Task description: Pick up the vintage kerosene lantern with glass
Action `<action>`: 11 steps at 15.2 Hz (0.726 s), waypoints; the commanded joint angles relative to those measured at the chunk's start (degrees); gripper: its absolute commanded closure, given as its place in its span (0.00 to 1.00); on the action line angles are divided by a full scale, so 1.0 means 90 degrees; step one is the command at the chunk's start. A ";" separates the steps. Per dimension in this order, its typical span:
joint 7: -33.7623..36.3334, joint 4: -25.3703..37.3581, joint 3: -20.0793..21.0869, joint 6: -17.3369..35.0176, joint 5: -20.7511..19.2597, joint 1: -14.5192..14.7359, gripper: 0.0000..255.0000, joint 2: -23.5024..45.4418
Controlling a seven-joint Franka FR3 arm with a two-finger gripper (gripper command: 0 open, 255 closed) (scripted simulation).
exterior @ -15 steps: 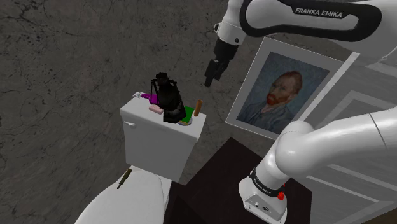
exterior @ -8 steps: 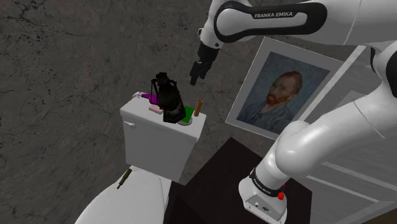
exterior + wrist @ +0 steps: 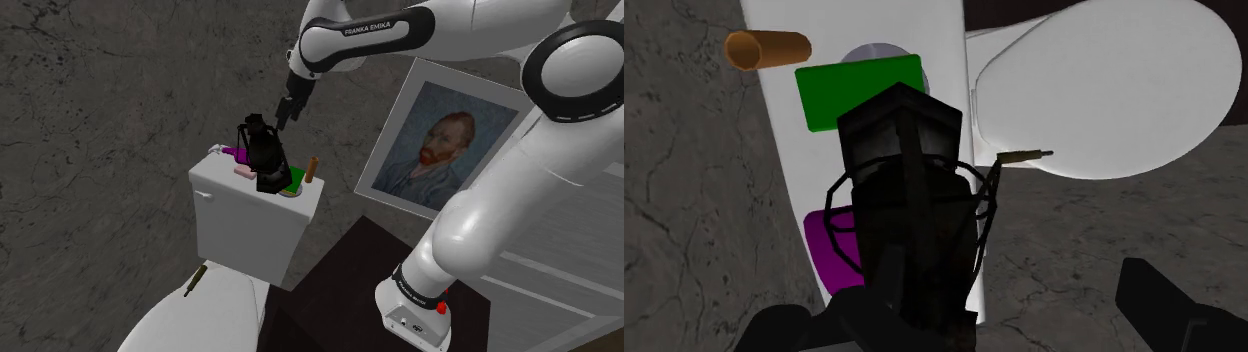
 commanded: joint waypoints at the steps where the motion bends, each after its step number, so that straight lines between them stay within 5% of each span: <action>1: -0.0167 0.0332 -0.0032 0.0179 0.0051 -0.0004 0.00 0.0461; 6: -0.0546 0.1265 -0.0070 0.0410 0.0194 -0.0055 0.00 0.1528; 11: -0.0568 0.1020 -0.0065 0.0807 0.0217 -0.0058 0.00 0.1681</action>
